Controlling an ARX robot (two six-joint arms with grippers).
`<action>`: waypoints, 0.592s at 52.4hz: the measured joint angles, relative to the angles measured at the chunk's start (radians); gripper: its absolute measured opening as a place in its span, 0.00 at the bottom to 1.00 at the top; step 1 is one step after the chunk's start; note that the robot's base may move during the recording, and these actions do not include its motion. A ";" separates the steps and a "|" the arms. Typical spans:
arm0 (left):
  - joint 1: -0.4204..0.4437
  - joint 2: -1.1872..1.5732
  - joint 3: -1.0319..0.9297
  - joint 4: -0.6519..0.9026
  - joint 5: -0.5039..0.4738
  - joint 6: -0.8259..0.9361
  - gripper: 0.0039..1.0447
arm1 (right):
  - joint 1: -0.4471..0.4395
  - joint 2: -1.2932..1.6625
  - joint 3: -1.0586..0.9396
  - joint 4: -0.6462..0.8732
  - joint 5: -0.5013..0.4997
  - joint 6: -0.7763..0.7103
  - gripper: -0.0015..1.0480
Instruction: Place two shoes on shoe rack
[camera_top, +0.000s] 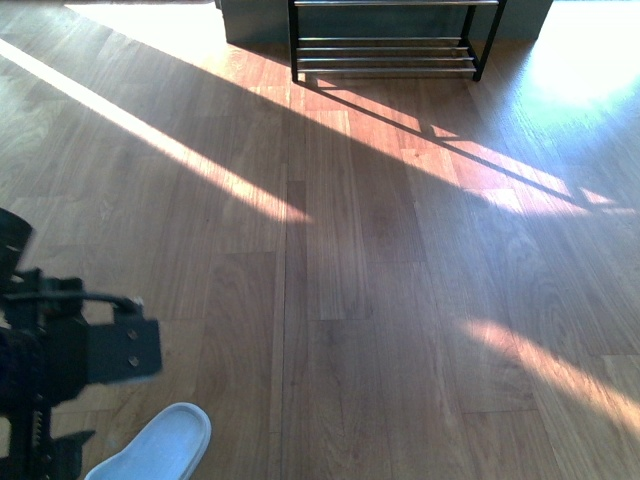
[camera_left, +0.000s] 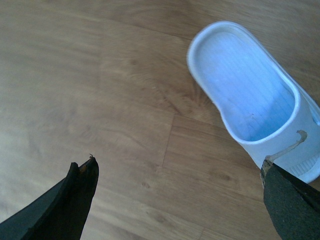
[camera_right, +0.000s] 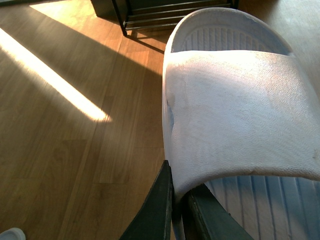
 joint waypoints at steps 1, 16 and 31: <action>-0.010 0.044 0.018 0.004 -0.001 0.036 0.91 | 0.000 0.000 0.000 0.000 0.000 0.000 0.02; -0.168 0.431 0.252 -0.174 0.076 0.053 0.91 | 0.000 0.000 0.000 0.000 0.000 0.000 0.02; -0.222 0.566 0.370 -0.268 0.051 -0.048 0.91 | 0.000 0.000 0.000 0.000 0.000 0.000 0.02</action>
